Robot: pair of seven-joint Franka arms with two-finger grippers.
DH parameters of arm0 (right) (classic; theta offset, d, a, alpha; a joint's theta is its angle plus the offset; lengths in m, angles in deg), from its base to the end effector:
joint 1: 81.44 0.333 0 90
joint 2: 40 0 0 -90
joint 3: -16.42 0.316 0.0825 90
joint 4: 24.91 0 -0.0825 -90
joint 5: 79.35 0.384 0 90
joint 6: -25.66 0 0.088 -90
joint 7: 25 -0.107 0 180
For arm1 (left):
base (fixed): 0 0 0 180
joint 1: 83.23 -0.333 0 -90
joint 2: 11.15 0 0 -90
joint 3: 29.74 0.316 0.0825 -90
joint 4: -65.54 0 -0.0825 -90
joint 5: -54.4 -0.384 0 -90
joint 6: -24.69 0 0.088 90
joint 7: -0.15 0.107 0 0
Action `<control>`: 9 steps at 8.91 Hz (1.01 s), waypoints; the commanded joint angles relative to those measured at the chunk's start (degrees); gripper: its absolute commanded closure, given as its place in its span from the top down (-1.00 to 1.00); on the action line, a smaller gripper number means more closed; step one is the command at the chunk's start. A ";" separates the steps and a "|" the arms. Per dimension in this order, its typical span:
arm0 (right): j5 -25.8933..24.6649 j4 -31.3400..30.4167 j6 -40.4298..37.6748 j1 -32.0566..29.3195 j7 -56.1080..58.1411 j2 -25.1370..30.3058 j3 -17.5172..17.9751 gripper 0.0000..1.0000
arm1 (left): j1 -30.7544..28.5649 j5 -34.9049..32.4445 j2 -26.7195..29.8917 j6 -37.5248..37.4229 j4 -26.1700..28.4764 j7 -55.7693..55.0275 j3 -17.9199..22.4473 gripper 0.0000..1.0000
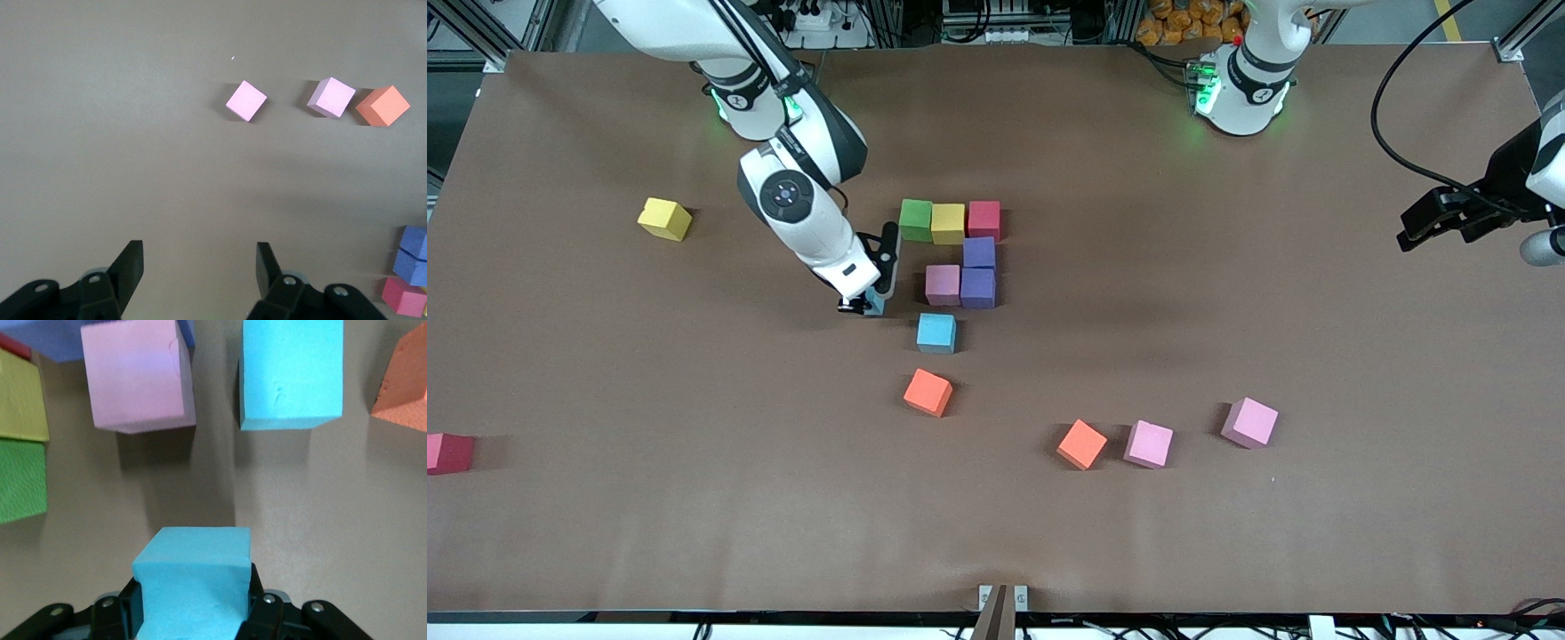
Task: Form number 2 with 11 blocks
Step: 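Carry the cyan cube to below the pink cube with the right gripper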
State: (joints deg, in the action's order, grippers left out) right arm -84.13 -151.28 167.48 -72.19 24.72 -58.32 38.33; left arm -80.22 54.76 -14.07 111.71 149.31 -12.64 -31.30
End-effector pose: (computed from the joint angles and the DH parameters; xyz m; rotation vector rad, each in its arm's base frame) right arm 0.4715 0.2864 0.2427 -2.2869 -2.0504 0.0195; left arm 0.5639 -0.0453 0.6424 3.1251 0.2241 0.0071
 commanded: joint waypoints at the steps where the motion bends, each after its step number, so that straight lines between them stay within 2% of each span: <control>1: -1.02 3.15 0.11 0.50 -2.70 -4.43 1.03 -1.00 | 0.24 1.49 -0.42 -0.01 -1.06 -0.83 0.07 0.54; 5: -1.81 6.30 0.12 3.04 -6.12 -7.07 2.43 -1.00 | 0.15 1.58 -0.42 0.08 -1.06 -0.83 0.07 0.54; 9: -4.62 6.58 0.12 3.67 -8.41 -8.22 2.96 -1.00 | 0.06 2.02 -0.42 0.08 -1.06 -0.83 0.07 0.54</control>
State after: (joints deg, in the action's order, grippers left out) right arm -86.68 -146.09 168.08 -68.04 17.94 -65.37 40.46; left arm -80.09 55.27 -14.10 111.83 149.30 -12.64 -31.37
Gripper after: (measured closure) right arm 0.410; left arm 0.229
